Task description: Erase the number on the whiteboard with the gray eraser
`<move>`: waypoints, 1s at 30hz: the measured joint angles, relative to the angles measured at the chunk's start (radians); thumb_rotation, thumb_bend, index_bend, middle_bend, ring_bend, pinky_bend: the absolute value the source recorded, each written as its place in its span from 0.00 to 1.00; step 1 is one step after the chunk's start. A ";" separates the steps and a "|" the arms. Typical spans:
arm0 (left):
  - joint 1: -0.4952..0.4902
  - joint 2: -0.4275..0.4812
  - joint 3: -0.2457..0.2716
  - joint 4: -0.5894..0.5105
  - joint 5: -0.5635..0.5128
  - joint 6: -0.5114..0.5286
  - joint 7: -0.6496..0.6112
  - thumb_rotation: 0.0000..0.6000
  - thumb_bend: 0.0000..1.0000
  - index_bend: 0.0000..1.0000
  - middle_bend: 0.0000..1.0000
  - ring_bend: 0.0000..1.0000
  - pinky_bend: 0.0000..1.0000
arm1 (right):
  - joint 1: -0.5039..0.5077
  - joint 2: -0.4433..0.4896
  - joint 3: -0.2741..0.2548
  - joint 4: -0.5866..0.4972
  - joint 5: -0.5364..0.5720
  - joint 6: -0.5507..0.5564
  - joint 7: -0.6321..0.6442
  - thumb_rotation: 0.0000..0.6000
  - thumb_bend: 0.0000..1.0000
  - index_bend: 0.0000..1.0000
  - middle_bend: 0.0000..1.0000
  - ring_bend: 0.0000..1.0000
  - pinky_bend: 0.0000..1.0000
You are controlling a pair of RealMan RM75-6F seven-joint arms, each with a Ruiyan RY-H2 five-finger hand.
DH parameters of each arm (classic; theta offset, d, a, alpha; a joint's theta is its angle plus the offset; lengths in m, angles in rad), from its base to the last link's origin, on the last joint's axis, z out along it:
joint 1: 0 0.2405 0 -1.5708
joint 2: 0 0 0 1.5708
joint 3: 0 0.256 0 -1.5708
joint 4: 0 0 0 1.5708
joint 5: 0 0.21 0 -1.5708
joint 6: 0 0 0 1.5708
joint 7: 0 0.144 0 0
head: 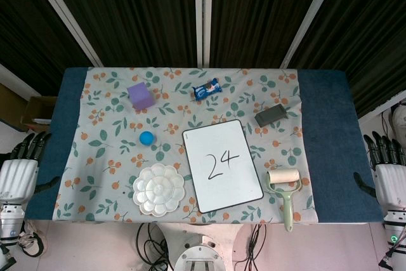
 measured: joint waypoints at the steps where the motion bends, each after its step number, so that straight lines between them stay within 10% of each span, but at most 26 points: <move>1: 0.000 0.000 0.001 0.000 -0.001 -0.002 0.001 1.00 0.00 0.09 0.08 0.06 0.19 | 0.000 0.000 0.000 0.000 0.001 -0.003 0.000 1.00 0.18 0.00 0.00 0.00 0.00; 19: 0.000 -0.002 0.002 0.020 -0.011 -0.014 -0.015 1.00 0.00 0.09 0.08 0.06 0.19 | 0.032 -0.013 0.004 0.014 0.024 -0.069 0.005 1.00 0.18 0.00 0.00 0.00 0.00; 30: -0.001 0.005 0.003 0.016 0.004 -0.006 -0.016 1.00 0.00 0.09 0.08 0.06 0.19 | 0.224 0.006 0.069 0.026 0.074 -0.327 -0.056 1.00 0.18 0.00 0.00 0.00 0.00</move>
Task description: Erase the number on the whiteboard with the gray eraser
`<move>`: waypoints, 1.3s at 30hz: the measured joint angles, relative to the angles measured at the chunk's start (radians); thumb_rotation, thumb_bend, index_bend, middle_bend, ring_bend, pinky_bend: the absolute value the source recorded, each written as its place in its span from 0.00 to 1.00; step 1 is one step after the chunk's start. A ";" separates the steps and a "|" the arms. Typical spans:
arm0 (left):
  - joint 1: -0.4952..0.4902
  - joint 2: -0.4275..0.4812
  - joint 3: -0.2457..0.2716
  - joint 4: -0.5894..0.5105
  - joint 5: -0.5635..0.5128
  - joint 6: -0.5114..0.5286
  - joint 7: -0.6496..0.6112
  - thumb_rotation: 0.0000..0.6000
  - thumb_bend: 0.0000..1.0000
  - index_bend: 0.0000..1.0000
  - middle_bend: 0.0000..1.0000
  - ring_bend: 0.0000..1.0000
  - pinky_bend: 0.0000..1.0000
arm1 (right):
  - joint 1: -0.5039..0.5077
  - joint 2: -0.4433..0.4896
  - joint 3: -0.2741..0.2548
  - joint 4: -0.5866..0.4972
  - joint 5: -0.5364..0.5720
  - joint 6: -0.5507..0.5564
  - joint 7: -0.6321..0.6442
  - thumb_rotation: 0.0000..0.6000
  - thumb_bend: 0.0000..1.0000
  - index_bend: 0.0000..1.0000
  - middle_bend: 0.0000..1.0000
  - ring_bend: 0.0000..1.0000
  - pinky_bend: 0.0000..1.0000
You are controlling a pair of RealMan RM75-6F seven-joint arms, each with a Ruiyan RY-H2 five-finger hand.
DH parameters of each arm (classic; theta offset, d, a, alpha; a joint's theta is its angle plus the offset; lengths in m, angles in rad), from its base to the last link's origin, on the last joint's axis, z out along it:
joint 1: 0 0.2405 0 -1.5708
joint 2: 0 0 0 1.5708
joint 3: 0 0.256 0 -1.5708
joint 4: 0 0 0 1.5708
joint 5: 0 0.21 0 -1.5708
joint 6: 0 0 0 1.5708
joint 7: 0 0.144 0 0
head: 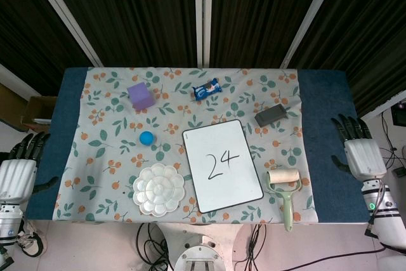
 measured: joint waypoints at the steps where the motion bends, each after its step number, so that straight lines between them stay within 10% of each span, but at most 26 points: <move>1: -0.001 0.000 0.001 -0.002 0.003 -0.001 0.003 1.00 0.00 0.09 0.08 0.06 0.19 | 0.026 -0.001 0.009 0.005 0.011 -0.036 -0.006 1.00 0.18 0.00 0.00 0.00 0.00; 18: -0.020 -0.010 0.011 -0.003 -0.004 -0.049 0.018 1.00 0.00 0.09 0.08 0.06 0.19 | 0.503 -0.296 0.052 0.560 0.132 -0.615 -0.032 1.00 0.18 0.00 0.00 0.00 0.00; 34: -0.025 -0.019 0.012 0.019 -0.018 -0.062 0.007 1.00 0.00 0.09 0.08 0.06 0.19 | 0.598 -0.508 -0.020 0.804 -0.002 -0.633 0.277 1.00 0.18 0.00 0.12 0.00 0.00; 39: -0.024 -0.017 0.014 0.016 -0.019 -0.062 0.009 1.00 0.00 0.09 0.08 0.06 0.19 | 0.605 -0.525 -0.048 0.848 -0.052 -0.589 0.360 1.00 0.18 0.14 0.19 0.03 0.03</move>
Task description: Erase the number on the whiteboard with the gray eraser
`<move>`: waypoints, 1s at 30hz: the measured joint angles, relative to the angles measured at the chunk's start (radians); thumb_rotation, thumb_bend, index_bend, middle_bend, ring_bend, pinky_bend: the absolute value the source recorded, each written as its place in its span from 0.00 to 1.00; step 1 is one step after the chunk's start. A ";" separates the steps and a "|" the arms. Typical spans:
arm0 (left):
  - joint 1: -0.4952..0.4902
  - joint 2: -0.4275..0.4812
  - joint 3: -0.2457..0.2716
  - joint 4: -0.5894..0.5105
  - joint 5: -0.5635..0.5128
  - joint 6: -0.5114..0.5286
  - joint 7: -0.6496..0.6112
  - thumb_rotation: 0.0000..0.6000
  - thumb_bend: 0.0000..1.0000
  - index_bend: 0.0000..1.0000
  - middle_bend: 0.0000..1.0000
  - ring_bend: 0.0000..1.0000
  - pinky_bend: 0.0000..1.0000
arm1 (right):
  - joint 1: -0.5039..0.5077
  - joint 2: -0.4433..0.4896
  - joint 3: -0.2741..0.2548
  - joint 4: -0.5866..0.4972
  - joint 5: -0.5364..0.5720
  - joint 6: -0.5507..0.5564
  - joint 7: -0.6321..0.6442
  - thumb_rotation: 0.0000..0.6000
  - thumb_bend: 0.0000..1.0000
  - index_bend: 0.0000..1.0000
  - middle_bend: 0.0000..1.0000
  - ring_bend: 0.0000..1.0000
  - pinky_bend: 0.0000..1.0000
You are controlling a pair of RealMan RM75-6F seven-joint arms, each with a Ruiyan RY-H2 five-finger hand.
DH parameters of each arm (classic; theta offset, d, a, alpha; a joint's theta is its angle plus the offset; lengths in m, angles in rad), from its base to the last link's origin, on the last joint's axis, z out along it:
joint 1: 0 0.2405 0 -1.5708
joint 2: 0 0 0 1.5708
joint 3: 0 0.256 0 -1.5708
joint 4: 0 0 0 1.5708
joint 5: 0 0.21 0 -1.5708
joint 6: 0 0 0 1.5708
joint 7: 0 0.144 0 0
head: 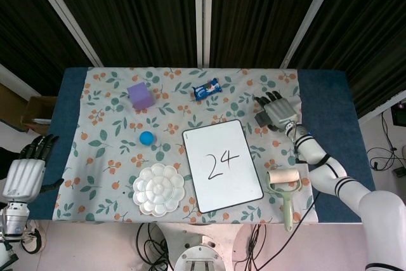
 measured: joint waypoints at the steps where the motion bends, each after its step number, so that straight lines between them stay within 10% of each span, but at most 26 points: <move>1: 0.000 0.000 0.000 0.000 0.000 0.000 0.000 1.00 0.00 0.09 0.08 0.06 0.19 | 0.001 -0.003 -0.005 0.008 -0.005 0.005 0.011 1.00 0.18 0.16 0.20 0.04 0.04; 30: -0.004 -0.002 0.001 0.006 -0.009 -0.009 -0.001 1.00 0.00 0.09 0.08 0.06 0.19 | 0.012 -0.051 -0.059 0.094 -0.024 0.024 0.028 1.00 0.22 0.35 0.31 0.21 0.23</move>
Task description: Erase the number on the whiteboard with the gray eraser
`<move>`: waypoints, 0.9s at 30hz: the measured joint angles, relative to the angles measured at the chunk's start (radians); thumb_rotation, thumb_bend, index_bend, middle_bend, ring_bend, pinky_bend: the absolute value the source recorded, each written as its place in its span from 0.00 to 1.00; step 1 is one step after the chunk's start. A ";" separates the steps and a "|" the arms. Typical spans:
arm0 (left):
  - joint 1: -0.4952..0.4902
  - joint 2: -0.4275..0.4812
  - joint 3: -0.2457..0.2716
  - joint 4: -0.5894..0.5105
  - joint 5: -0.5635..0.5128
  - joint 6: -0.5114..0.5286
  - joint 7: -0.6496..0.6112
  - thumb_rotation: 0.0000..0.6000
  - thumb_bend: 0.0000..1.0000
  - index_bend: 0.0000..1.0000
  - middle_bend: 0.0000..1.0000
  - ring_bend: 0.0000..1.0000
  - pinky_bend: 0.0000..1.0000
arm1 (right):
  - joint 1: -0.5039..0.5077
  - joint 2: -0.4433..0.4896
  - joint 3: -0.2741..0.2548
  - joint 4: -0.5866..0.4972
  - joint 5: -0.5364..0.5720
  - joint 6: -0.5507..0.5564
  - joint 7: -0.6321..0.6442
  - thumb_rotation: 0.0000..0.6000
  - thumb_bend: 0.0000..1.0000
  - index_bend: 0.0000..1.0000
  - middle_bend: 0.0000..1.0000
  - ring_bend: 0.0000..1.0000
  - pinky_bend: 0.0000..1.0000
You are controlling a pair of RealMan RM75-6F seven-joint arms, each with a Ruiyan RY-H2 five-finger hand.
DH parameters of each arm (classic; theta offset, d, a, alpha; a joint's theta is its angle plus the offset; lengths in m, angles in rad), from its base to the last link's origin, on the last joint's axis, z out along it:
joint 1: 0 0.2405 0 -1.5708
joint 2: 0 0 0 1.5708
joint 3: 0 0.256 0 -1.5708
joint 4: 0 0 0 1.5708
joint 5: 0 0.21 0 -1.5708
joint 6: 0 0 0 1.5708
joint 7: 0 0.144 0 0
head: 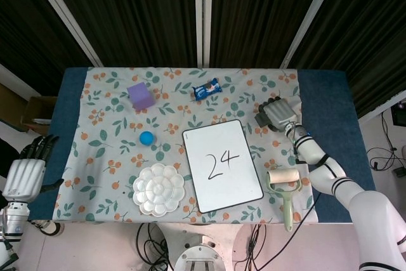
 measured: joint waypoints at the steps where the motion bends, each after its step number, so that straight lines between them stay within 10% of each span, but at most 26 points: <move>1: 0.000 0.000 0.000 0.000 0.000 0.000 0.000 1.00 0.00 0.09 0.08 0.06 0.19 | 0.001 0.000 0.000 -0.001 0.000 0.000 -0.001 1.00 0.22 0.35 0.32 0.22 0.23; 27: -0.002 0.002 -0.002 0.001 -0.011 -0.005 -0.004 1.00 0.00 0.09 0.08 0.06 0.19 | -0.014 0.016 -0.004 -0.014 -0.015 0.101 0.005 1.00 0.27 0.66 0.60 0.53 0.60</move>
